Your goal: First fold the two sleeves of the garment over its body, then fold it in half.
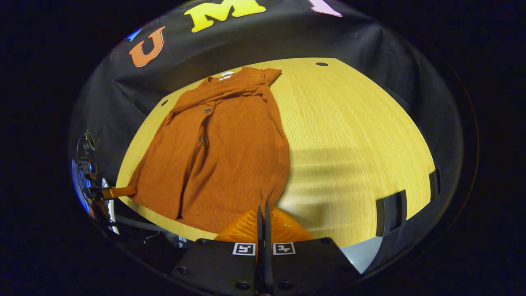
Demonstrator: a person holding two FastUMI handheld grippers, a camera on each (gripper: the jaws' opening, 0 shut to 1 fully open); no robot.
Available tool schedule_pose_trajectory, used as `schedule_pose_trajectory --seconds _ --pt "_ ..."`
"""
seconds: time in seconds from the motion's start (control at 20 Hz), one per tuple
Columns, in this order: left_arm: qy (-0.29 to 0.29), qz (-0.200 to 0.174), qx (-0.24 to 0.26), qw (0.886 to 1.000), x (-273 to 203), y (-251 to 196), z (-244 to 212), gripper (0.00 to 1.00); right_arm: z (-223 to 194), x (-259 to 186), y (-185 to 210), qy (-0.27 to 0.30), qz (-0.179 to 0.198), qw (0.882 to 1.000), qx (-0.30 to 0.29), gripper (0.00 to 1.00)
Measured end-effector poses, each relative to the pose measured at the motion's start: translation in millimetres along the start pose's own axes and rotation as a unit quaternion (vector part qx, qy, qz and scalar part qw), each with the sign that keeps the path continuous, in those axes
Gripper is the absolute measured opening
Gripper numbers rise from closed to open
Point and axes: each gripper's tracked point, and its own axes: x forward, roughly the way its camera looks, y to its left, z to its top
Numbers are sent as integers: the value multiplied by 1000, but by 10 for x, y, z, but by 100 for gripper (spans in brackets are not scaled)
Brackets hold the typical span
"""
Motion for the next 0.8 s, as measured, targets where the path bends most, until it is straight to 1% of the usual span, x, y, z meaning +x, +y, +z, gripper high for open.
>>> schedule_pose_trajectory --seconds 0.15,0.3,0.4,0.5,0.6,0.7,0.8 --pt "1 -17 10 1000 -316 -120 -53 3 179 -330 82 -8 15 1000 13 1" --pt "-7 -37 23 999 -708 -354 -25 3 343 -736 219 -21 39 999 15 0" --pt "-11 -40 43 998 -972 -474 6 3 519 -1004 258 -34 47 998 15 0" --pt "-19 -40 68 997 -1136 -543 157 3 760 -1201 290 -53 52 997 17 1" --pt "-38 -34 91 995 -1214 -592 486 3 1136 -1318 369 -82 63 995 11 0" --pt "-74 -36 122 989 -1185 -664 980 3 1594 -1320 449 -112 74 991 -8 0" --pt "-103 -26 148 983 -1077 -682 1561 3 2063 -1205 548 -131 86 987 -28 0"
